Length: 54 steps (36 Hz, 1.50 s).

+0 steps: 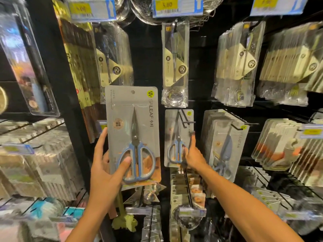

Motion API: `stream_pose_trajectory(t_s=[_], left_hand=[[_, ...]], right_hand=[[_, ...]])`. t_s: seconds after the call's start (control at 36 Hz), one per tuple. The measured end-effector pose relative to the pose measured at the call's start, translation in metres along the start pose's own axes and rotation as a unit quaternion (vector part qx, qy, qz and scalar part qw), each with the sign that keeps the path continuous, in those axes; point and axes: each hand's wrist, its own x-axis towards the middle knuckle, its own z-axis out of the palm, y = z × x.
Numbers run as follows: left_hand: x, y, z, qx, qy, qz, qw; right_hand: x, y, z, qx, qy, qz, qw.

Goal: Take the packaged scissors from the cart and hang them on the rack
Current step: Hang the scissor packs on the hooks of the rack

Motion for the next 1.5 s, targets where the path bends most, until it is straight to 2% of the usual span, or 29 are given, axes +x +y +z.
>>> stream_pose_trajectory(t_s=[0.14,0.19,0.36,0.44,0.56,0.72,0.92,1.03,1.28,1.5], left_hand=[[0.001,-0.002,-0.006,0.016,0.000,0.006,1.000],[0.000,-0.004,-0.008,0.017,-0.005,0.007,1.000],[-0.012,-0.004,-0.005,0.008,-0.013,-0.012,1.000],[-0.020,-0.001,0.002,0.004,-0.019,-0.019,1.000],[-0.031,0.004,0.013,0.013,-0.026,-0.020,0.999],[-0.056,0.013,0.034,0.012,-0.034,-0.039,0.999],[-0.088,-0.002,0.042,-0.001,-0.085,-0.114,0.990],[-0.093,-0.017,0.046,0.027,-0.116,-0.142,0.983],[-0.068,-0.034,0.065,0.047,-0.173,-0.147,0.973],[-0.047,-0.043,0.088,0.032,-0.178,-0.136,0.974]], right_hand=[[-0.015,0.015,0.011,0.018,0.062,-0.046,0.997],[-0.028,0.025,0.019,0.050,0.064,-0.075,0.994],[-0.067,0.042,0.025,0.128,-0.064,-0.082,0.986],[-0.090,0.024,0.011,0.194,-0.106,-0.133,0.966],[-0.120,-0.011,-0.011,0.288,-0.122,-0.206,0.927],[-0.156,-0.032,-0.036,0.303,-0.113,-0.272,0.906],[-0.176,0.003,-0.038,0.296,-0.105,-0.241,0.918],[-0.178,0.021,-0.038,0.291,-0.097,-0.226,0.924],[-0.165,0.035,-0.047,0.284,-0.062,-0.194,0.937],[-0.152,0.037,-0.060,0.296,-0.037,-0.193,0.935]])
